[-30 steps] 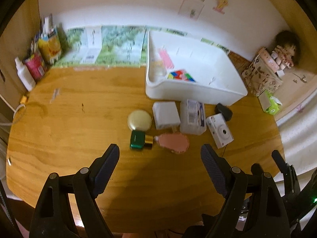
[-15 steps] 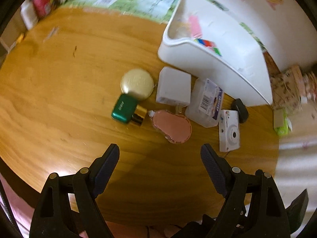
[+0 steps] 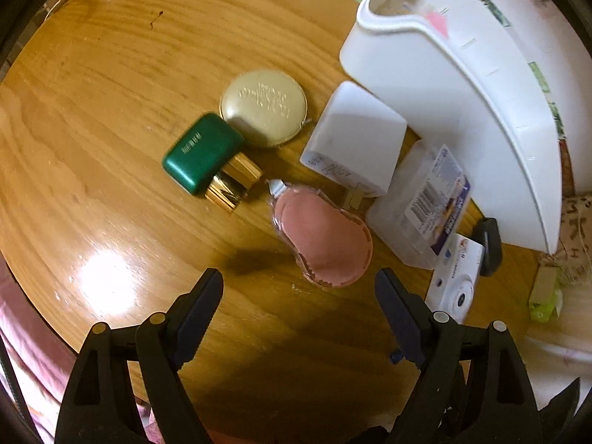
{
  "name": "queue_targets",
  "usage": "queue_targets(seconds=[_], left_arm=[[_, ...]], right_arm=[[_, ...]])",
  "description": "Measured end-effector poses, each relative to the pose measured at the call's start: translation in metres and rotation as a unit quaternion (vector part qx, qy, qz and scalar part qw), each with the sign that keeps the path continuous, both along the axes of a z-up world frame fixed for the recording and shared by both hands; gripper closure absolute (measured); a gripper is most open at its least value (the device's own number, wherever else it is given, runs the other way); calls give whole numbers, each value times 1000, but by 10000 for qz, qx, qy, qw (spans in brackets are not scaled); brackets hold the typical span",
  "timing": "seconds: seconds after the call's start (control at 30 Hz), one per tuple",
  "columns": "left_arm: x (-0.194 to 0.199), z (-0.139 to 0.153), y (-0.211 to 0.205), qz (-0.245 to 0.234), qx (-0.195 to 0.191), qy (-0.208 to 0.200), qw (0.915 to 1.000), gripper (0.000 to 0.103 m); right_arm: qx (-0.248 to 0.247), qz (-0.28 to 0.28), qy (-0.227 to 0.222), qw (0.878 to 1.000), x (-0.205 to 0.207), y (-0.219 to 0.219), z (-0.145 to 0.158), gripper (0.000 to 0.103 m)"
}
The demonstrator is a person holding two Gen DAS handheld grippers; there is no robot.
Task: Organize rigid objects
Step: 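Grasp the pink oval case with the left tool while the right tool grasps the white lens toy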
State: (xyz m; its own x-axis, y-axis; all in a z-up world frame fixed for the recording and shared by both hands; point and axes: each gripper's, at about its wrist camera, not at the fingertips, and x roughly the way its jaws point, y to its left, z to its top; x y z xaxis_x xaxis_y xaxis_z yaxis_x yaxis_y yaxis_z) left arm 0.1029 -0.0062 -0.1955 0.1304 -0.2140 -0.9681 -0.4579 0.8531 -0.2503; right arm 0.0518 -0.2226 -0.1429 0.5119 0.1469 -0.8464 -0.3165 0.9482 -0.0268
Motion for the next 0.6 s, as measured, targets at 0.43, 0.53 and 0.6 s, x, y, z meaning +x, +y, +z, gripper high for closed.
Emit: queue_targets(seconds=[0.43, 0.53, 0.6], left_arm=[[20, -19, -31, 261, 546, 151, 9981, 17], [26, -21, -37, 205, 692, 200, 9972, 17], [36, -20, -43, 196, 753, 218, 9967, 17]], right_arm=[[337, 734, 371, 9960, 32, 1, -24, 17], [482, 792, 505, 9944, 37, 2, -29, 17], [506, 839, 544, 9937, 39, 4, -32, 17]])
